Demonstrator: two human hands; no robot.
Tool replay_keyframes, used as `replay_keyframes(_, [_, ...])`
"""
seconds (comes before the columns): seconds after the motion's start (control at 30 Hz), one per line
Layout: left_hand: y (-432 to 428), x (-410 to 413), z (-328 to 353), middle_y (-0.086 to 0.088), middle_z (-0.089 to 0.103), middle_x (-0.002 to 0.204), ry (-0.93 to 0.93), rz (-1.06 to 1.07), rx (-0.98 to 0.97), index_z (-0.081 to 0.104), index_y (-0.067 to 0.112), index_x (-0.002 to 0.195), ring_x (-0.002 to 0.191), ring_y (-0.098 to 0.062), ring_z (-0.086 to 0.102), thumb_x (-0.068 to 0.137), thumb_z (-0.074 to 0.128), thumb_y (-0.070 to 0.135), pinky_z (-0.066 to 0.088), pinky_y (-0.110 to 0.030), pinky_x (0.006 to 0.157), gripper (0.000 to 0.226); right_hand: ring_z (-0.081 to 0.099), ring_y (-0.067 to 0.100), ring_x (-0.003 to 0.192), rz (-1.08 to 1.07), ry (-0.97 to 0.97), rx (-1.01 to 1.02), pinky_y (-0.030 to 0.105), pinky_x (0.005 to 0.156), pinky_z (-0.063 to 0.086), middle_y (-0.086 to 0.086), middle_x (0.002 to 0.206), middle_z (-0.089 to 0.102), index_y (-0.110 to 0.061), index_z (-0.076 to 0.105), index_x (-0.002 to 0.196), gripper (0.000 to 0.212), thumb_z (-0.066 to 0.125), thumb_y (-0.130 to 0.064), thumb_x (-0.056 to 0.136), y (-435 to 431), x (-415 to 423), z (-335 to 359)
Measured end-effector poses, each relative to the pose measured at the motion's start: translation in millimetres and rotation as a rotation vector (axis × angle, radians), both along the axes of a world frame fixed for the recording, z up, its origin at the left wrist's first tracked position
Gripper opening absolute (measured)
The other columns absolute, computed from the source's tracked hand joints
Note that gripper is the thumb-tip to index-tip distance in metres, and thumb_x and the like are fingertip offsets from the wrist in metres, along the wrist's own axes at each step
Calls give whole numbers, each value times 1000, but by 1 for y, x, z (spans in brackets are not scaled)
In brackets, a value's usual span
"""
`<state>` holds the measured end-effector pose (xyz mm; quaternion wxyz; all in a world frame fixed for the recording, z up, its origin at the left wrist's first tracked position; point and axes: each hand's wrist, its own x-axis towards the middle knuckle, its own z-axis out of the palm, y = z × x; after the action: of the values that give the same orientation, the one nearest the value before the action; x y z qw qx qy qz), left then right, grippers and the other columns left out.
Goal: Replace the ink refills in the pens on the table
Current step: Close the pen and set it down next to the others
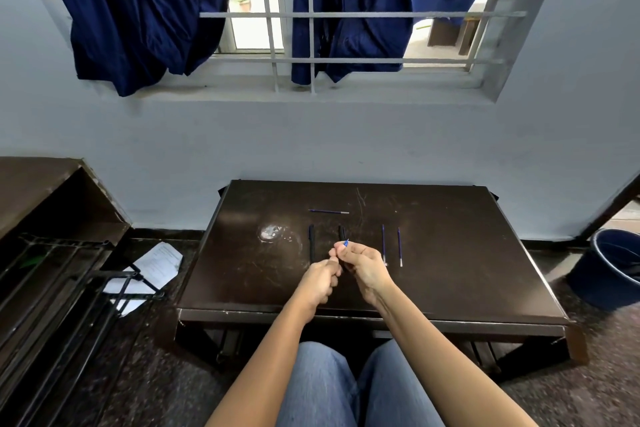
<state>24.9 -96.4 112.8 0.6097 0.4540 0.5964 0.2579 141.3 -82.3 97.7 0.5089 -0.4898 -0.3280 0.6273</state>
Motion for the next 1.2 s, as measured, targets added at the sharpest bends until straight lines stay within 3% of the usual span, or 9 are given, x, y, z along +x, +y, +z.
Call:
replay_keyframes(0.2, [2, -13, 0, 11, 27, 43, -493, 60, -315, 45, 18, 66, 31, 0, 18, 102, 35, 38, 10, -14, 31, 42, 58, 6, 56, 80, -21, 54, 12, 54, 44, 0, 74, 68, -5, 67, 83, 14, 57, -8, 93, -5, -1, 11])
replay_keyframes(0.33, [0, -19, -5, 10, 29, 46, -571, 52, -349, 49, 18, 68, 34, -1, 19, 101, 37, 38, 11, -14, 34, 41, 61, 8, 59, 70, 49, 11, 15, 58, 48, 3, 82, 71, -3, 69, 94, 13, 57, -9, 94, -6, -6, 7])
replay_keyframes(0.47, [-2, -11, -7, 4, 49, 58, -1, 22, -28, 63, 12, 79, 44, -7, 38, 101, 36, 29, 31, -18, 41, 39, 50, 15, 47, -73, 80, -117, 25, 48, 48, 8, 67, 66, 0, 69, 90, 11, 63, -10, 91, -9, -16, -4])
replay_keyframes(0.57, [-3, -6, -9, -6, 70, 79, 423, -101, 201, 71, 7, 91, 74, -21, 63, 99, 35, 20, 47, -27, 70, 39, 43, 17, 41, -203, -76, -223, 26, 42, 41, 8, 51, 55, -2, 70, 73, 15, 76, -13, 81, -5, -22, -14])
replay_keyframes(0.73, [-7, -4, -16, -16, 69, 102, 566, -144, 262, 66, 7, 93, 97, -31, 63, 100, 35, 22, 46, -32, 81, 36, 47, 13, 43, -208, -101, -316, 18, 37, 39, 12, 71, 67, -2, 73, 78, 9, 67, -2, 85, 5, -19, -13])
replay_keyframes(0.83, [-3, -2, -13, -7, 61, 74, 340, -72, 138, 62, 14, 75, 65, -22, 57, 100, 34, 27, 44, -28, 60, 40, 50, 10, 39, -179, -47, -300, 18, 39, 40, 10, 74, 69, -1, 71, 84, 8, 64, -1, 87, 5, -15, -9])
replay_keyframes(0.93, [-5, 1, -2, 3, 38, 56, -52, 31, -78, 49, 15, 70, 38, -3, 29, 101, 32, 21, 20, -15, 36, 36, 51, 9, 42, -150, -16, -307, 21, 51, 45, 6, 74, 70, -1, 72, 91, 10, 64, -3, 87, 5, -11, -6])
replay_keyframes(1.07, [1, -8, 4, 9, 35, 45, -509, 111, -406, 48, 13, 71, 31, 0, 25, 103, 37, 31, 15, -11, 30, 38, 66, 16, 69, -102, 122, -274, 22, 57, 52, 5, 78, 73, -4, 71, 94, 11, 62, -4, 88, 2, -5, 2])
replay_keyframes(1.2, [3, -15, 6, 9, 33, 44, -787, 136, -563, 52, 11, 69, 30, -1, 27, 101, 40, 34, 18, -12, 27, 41, 72, 16, 70, -51, 343, -257, 21, 54, 55, 5, 76, 73, -4, 67, 96, 12, 56, -3, 93, -1, -3, 10])
